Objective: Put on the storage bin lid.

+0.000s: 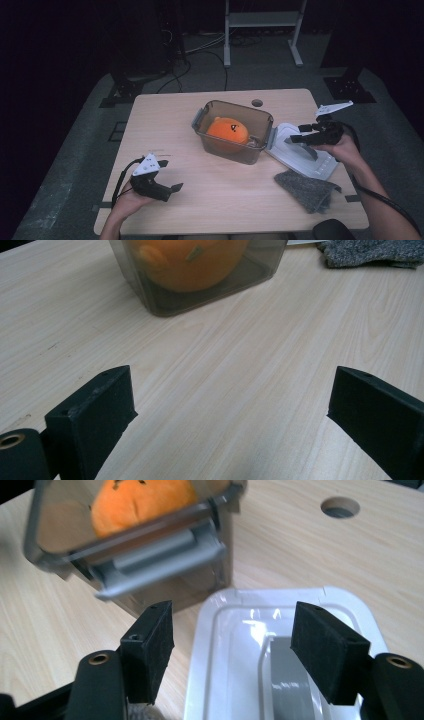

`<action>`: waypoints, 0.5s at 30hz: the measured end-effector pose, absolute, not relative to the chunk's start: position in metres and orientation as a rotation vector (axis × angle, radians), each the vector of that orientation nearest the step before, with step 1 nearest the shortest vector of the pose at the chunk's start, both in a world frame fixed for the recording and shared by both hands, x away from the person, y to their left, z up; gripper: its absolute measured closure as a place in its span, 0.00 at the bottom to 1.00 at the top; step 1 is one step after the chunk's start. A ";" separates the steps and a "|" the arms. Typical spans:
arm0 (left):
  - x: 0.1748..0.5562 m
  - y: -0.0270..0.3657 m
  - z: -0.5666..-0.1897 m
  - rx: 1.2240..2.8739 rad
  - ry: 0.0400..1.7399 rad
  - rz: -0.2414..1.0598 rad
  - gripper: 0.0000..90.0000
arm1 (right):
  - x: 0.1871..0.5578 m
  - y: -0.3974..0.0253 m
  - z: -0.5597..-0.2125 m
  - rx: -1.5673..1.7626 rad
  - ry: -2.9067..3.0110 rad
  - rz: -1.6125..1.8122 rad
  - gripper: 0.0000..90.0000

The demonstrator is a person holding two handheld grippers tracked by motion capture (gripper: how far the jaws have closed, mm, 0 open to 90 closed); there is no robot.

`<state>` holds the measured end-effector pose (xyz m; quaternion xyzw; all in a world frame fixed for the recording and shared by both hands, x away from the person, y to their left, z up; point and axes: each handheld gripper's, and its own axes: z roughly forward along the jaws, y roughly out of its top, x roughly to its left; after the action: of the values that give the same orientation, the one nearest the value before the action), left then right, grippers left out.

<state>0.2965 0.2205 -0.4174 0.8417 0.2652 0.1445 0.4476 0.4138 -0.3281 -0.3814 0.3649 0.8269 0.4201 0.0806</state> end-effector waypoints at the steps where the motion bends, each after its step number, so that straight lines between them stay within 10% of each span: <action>1: 0.296 0.220 -0.417 2.083 0.658 0.357 0.04 | 0.413 -0.330 -0.384 1.099 2.468 1.253 0.36; 15: 0.297 0.220 -0.418 2.092 0.655 0.357 0.04 | 0.412 -0.346 -0.414 1.159 2.433 1.212 0.35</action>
<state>0.2966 0.2204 -0.4181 0.8439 0.2642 0.1439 0.4441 0.4124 -0.3463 -0.4140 0.3905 0.8198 0.4083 0.0934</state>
